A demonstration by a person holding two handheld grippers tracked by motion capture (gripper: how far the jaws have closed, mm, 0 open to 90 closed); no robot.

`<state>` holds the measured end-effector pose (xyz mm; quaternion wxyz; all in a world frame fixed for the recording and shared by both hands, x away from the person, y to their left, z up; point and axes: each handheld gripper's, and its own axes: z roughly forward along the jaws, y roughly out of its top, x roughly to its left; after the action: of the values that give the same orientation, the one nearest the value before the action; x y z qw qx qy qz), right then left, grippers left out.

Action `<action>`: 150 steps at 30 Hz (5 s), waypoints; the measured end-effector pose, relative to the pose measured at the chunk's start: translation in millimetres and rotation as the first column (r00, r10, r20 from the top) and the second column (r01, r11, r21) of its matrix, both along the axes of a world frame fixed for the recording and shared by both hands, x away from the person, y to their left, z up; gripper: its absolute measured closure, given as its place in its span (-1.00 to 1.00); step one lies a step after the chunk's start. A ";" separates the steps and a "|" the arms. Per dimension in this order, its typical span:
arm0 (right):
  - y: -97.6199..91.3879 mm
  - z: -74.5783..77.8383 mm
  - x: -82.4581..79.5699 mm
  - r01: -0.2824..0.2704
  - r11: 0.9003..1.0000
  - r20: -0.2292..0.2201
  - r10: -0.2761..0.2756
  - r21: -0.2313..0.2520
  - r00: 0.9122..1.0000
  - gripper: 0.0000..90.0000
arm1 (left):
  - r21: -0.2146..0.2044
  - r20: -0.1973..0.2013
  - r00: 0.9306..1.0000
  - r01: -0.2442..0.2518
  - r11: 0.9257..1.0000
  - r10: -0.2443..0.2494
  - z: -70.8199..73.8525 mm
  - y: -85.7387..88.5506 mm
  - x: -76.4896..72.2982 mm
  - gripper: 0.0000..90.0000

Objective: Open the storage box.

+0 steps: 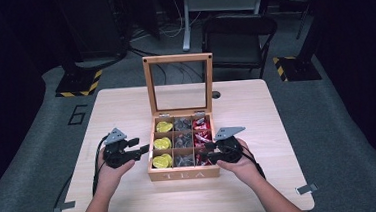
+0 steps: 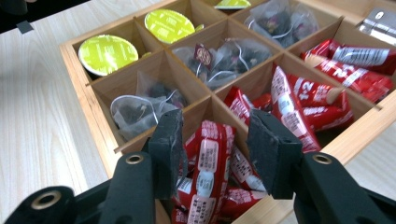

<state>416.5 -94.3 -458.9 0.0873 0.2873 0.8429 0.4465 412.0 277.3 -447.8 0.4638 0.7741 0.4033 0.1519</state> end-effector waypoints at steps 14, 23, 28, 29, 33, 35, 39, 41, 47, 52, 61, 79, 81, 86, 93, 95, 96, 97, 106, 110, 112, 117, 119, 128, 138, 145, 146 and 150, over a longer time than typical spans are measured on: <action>6.0 -10.9 -1.5 0.002 1.000 -0.015 -0.002 -0.012 1.000 0.22 | -0.006 0.007 1.000 -0.004 1.000 0.004 0.4 0.1 -0.6 -0.04; 10.7 -15.8 -0.3 -0.007 1.000 -0.028 0.006 -0.027 1.000 0.26 | -0.011 0.013 1.000 -0.011 1.000 0.011 0.5 0.1 -0.8 -0.04; 13.9 -18.2 0.0 -0.017 0.999 -0.034 0.016 -0.028 0.999 0.34 | -0.005 0.007 1.000 -0.005 1.000 0.005 0.9 0.9 -0.7 -0.04; 14.6 -18.8 0.0 -0.016 0.999 -0.033 0.015 -0.028 0.999 0.35 | -0.007 0.006 1.000 -0.004 1.000 0.004 0.9 0.9 -0.7 -0.04; 15.4 -19.7 0.0 -0.016 1.000 -0.031 0.016 -0.017 0.999 0.43 | -0.002 0.008 1.000 -0.003 1.000 0.003 1.0 1.5 -0.6 -0.04; 15.2 -19.5 0.3 -0.023 1.000 -0.035 0.023 -0.013 0.999 0.49 | -0.004 0.009 1.000 -0.007 1.000 0.007 1.0 1.6 -0.6 -0.04; 13.7 -19.3 -0.1 -0.025 1.000 -0.046 0.024 -0.007 0.999 0.56 | -0.003 0.011 1.000 -0.007 1.000 0.007 1.1 1.4 -0.8 -0.04; 12.5 -19.6 0.4 -0.033 0.999 -0.043 0.033 0.002 0.999 0.58 | -0.006 0.015 1.000 -0.011 1.000 0.011 0.5 0.8 -0.6 -0.04; 11.3 -17.9 -1.4 -0.040 0.999 -0.029 0.040 -0.005 0.999 0.63 | -0.002 0.010 1.000 -0.005 1.000 0.005 0.9 1.2 -0.5 -0.04; 9.3 -14.4 -2.1 -0.050 0.999 -0.011 0.050 -0.007 0.999 0.65 | -0.001 0.010 1.000 -0.008 1.000 0.008 0.8 1.6 -0.6 -0.04; 3.2 -2.4 -2.6 -0.039 0.999 0.023 0.038 0.016 0.999 0.66 | -0.004 0.008 1.000 -0.008 1.000 0.008 0.4 -0.7 -0.6 -0.04; -12.1 17.0 -2.8 0.002 0.998 0.071 -0.007 0.065 0.997 0.65 | 0.003 0.011 1.000 -0.009 1.000 0.009 0.8 0.0 -0.8 -0.05; -13.7 18.9 -3.9 0.011 0.997 0.071 -0.016 0.072 0.997 0.65 | 0.003 0.013 1.000 -0.012 1.000 0.012 0.6 -0.3 -0.9 -0.06; -16.9 24.0 -4.3 0.013 0.997 0.092 -0.020 0.081 0.996 0.65 | 0.004 0.014 1.000 -0.012 1.000 0.012 0.6 -0.2 -1.1 -0.06; -23.2 30.2 -3.7 0.027 0.995 0.101 -0.036 0.094 0.994 0.65 | 0.004 0.013 1.000 -0.015 1.000 0.015 1.0 1.0 -1.4 -0.06; -25.6 31.5 -3.1 0.030 0.995 0.107 -0.040 0.091 0.993 0.65 | 0.004 0.012 1.000 -0.014 1.000 0.014 0.9 1.1 -1.3 -0.06; -26.9 32.2 -3.1 0.034 0.995 0.102 -0.043 0.091 0.994 0.65 | 0.004 0.011 1.000 -0.014 1.000 0.014 0.8 1.0 -1.2 -0.06; -28.1 32.9 -2.7 0.042 0.995 0.102 -0.051 0.092 0.993 0.65 | 0.004 0.009 1.000 -0.012 1.000 0.012 0.7 0.9 -1.1 -0.06; -40.5 39.1 2.4 0.060 0.995 0.112 -0.069 0.079 0.991 0.65 | 0.000 0.009 1.000 -0.016 1.000 0.016 0.4 1.5 -0.9 -0.06; -47.2 40.7 2.4 0.085 0.993 0.107 -0.093 0.080 0.990 0.65 | -0.003 0.007 1.000 -0.019 1.000 0.019 0.5 1.6 -1.3 -0.06; -51.3 40.9 2.9 0.088 0.993 0.115 -0.096 0.076 0.989 0.65 | -0.003 0.007 1.000 -0.019 1.000 0.019 0.4 1.6 -1.2 -0.05; -61.4 40.9 2.9 0.113 0.991 0.111 -0.121 0.076 0.986 0.65 | 0.000 0.008 1.000 -0.019 1.000 0.019 0.3 1.8 -1.0 -0.06; -65.0 40.2 3.4 0.126 0.989 0.112 -0.134 0.072 0.985 0.65 | 0.000 0.007 1.000 -0.020 1.000 0.020 0.3 2.1 -1.0 -0.06; -79.2 35.3 3.0 0.171 0.984 0.109 -0.177 0.057 0.978 0.65 | -0.004 0.008 1.000 -0.023 1.000 0.023 0.5 3.1 -1.1 -0.06; -91.1 25.1 0.7 0.210 0.977 0.109 -0.213 0.036 0.971 0.65 | 0.001 0.007 1.000 -0.022 1.000 0.022 0.6 3.8 -0.9 -0.06; -96.2 17.2 -1.3 0.236 0.971 0.096 -0.239 0.036 0.966 0.65 | -0.009 0.010 0.999 -0.036 0.999 0.036 -0.2 4.7 -1.1 -0.06; -97.4 15.7 -1.0 0.232 0.972 0.099 -0.234 0.034 0.967 0.65 | -0.007 0.008 0.999 -0.033 0.999 0.033 0.0 5.1 -1.1 -0.06; -100.4 9.4 -1.5 0.244 0.970 0.085 -0.245 0.024 0.966 0.65 | -0.006 0.007 0.999 -0.034 0.999 0.034 -0.2 5.4 -1.0 -0.06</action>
<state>415.0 -194.7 -449.5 0.1762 0.3698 0.7934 0.4502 410.9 282.7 -448.1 0.4648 0.7653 0.4151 0.1613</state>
